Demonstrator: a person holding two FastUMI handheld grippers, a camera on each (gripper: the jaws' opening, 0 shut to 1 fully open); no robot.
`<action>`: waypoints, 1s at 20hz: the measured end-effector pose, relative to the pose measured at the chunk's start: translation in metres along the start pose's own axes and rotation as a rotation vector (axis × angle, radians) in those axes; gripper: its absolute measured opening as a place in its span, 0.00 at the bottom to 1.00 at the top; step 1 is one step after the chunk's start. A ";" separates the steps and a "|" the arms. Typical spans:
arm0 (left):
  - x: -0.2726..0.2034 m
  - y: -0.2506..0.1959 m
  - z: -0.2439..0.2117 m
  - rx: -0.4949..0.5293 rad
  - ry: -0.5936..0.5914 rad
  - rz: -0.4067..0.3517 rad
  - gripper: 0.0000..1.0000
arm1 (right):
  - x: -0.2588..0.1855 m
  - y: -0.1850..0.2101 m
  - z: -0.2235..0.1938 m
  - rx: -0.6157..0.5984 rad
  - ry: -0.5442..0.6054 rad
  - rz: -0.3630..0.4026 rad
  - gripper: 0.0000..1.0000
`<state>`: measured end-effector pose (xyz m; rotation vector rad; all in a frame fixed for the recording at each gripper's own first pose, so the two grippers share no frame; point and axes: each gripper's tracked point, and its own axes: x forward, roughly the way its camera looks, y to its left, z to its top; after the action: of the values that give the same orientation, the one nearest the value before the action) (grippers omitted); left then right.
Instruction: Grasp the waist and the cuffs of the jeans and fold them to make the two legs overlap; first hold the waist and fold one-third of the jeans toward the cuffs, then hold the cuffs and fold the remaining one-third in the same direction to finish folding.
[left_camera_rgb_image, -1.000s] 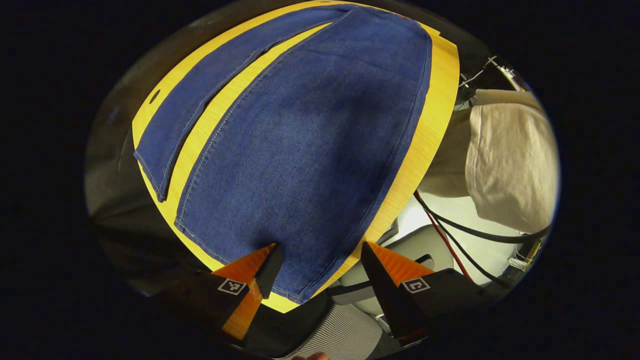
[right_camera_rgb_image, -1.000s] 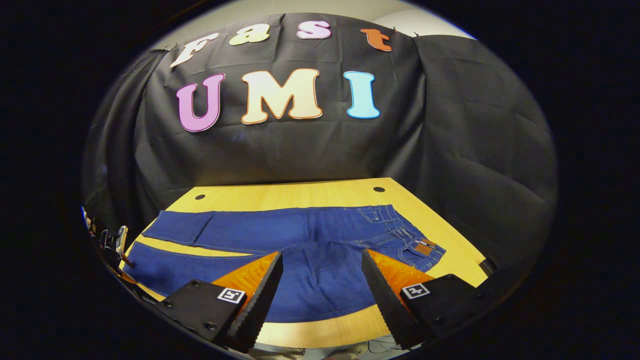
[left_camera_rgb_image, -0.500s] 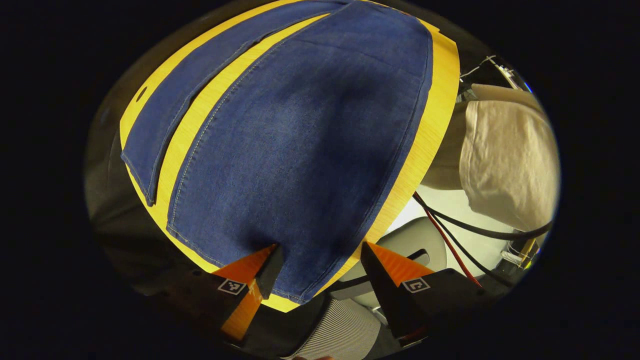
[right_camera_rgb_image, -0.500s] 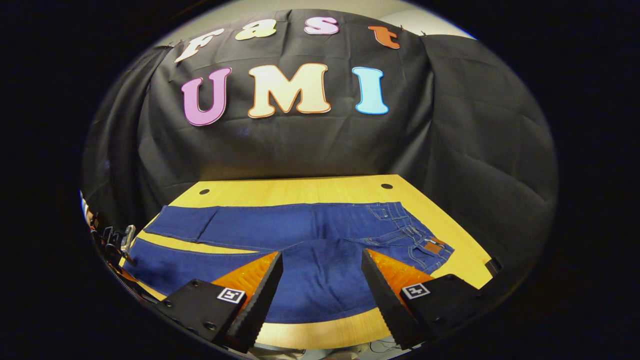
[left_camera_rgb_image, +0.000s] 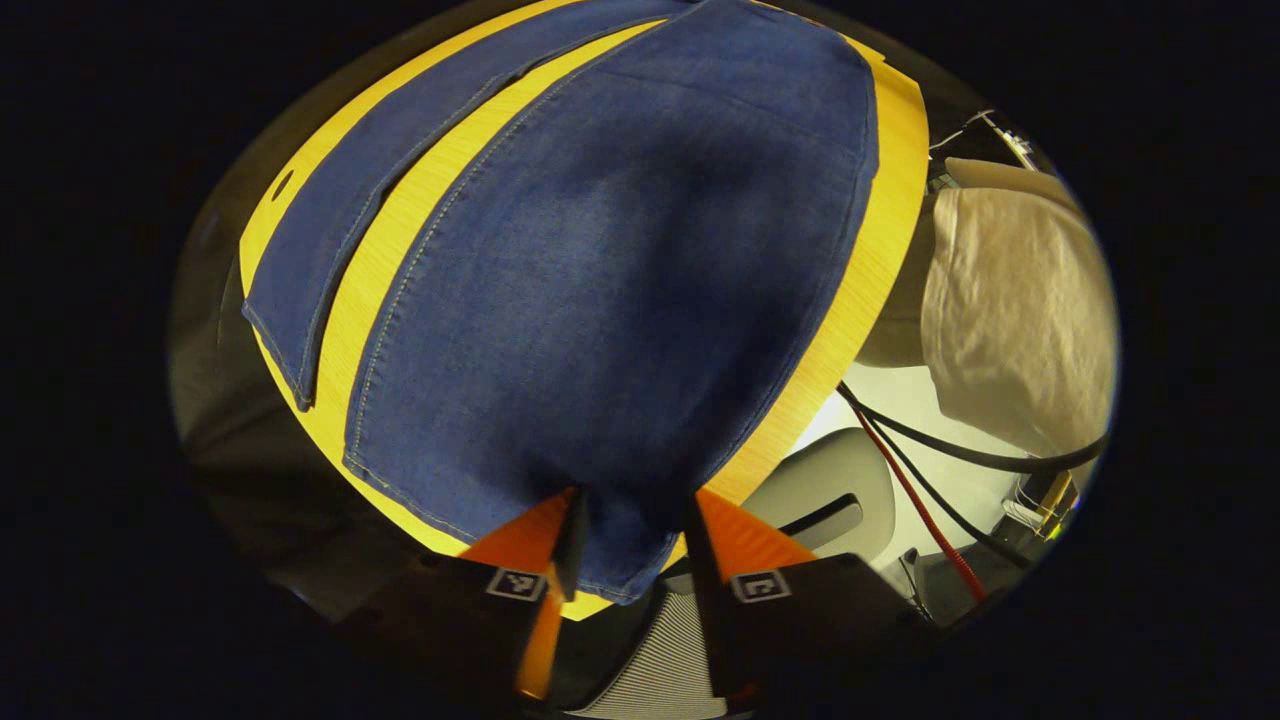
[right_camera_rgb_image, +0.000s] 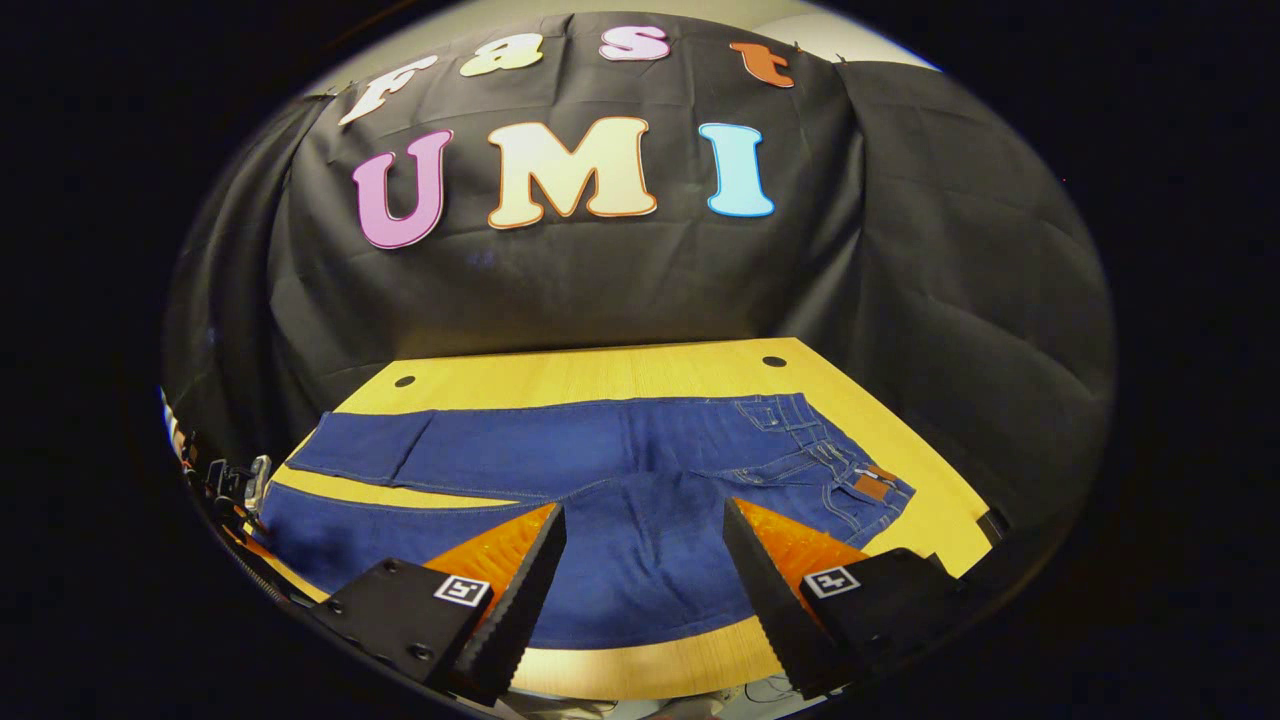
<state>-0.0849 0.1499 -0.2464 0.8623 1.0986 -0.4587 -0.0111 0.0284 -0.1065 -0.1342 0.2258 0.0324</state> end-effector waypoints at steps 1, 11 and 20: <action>0.002 0.006 0.000 -0.005 -0.004 0.008 0.35 | 0.001 0.000 0.002 -0.007 0.001 0.002 0.98; -0.002 0.005 -0.001 -0.026 0.006 -0.001 0.00 | -0.006 -0.044 0.011 -0.264 0.142 0.138 0.99; 0.000 0.006 -0.001 -0.052 0.035 -0.009 0.00 | 0.020 -0.091 -0.020 -0.579 0.389 0.321 0.99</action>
<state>-0.0813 0.1546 -0.2444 0.8227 1.1423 -0.4227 0.0080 -0.0645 -0.1180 -0.6830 0.6222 0.3953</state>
